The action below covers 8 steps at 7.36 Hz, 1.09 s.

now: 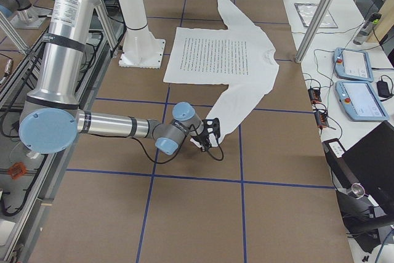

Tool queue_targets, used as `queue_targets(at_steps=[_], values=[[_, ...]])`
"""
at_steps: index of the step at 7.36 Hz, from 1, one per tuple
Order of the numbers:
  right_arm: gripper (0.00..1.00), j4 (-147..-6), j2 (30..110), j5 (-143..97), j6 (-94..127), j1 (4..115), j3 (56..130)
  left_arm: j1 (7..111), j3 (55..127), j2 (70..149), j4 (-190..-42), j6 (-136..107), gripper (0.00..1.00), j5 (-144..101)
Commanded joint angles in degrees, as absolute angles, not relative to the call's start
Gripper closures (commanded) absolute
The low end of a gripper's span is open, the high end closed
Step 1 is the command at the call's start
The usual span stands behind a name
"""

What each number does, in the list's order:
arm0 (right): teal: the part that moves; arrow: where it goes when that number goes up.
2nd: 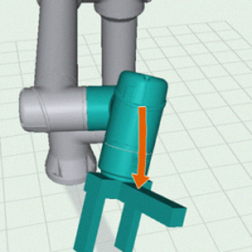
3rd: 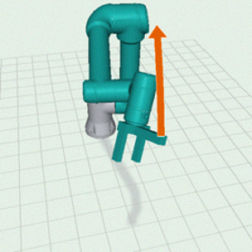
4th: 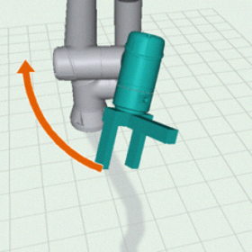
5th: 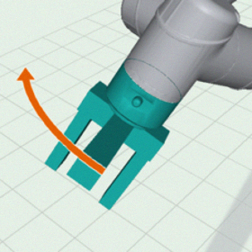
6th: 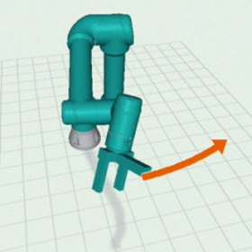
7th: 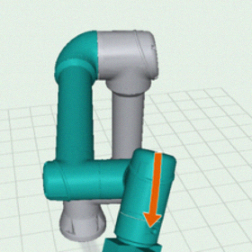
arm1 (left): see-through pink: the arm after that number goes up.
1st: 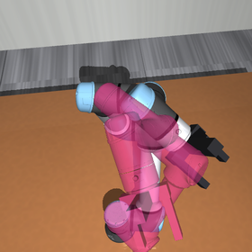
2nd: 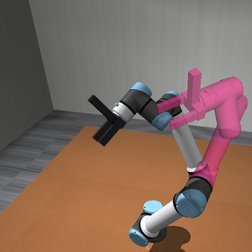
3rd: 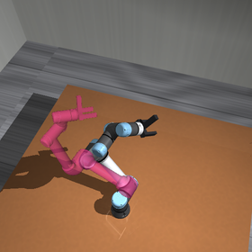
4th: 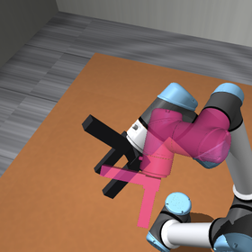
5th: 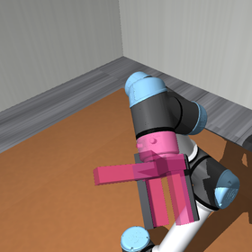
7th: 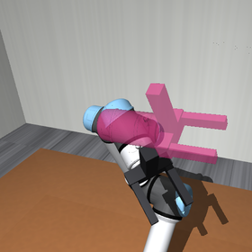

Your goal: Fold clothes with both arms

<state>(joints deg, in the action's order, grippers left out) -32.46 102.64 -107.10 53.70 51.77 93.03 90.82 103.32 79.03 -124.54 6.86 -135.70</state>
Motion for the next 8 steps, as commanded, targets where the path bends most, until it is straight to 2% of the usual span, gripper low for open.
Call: queue_targets(at_steps=[1,3,5,7,8], values=[[1.00,-55.76,93.39,-109.60,53.70,57.29,103.83,90.88,103.10,79.10,-124.54,6.86,0.00,-135.70],[1.00,-79.25,77.34,-108.38,54.49,57.83,108.45,90.88,103.01,79.10,-124.54,6.86,0.00,-135.70],[1.00,-96.78,60.63,-106.35,58.85,56.52,107.76,90.88,102.92,79.10,-124.54,6.77,0.00,-135.70],[1.00,-97.82,52.51,-102.94,60.46,52.67,105.92,90.88,102.40,79.10,-124.54,6.59,0.00,-135.70],[1.00,-96.00,47.16,-100.74,62.64,50.91,102.43,90.88,102.31,79.10,-124.54,6.59,0.00,-135.70]])
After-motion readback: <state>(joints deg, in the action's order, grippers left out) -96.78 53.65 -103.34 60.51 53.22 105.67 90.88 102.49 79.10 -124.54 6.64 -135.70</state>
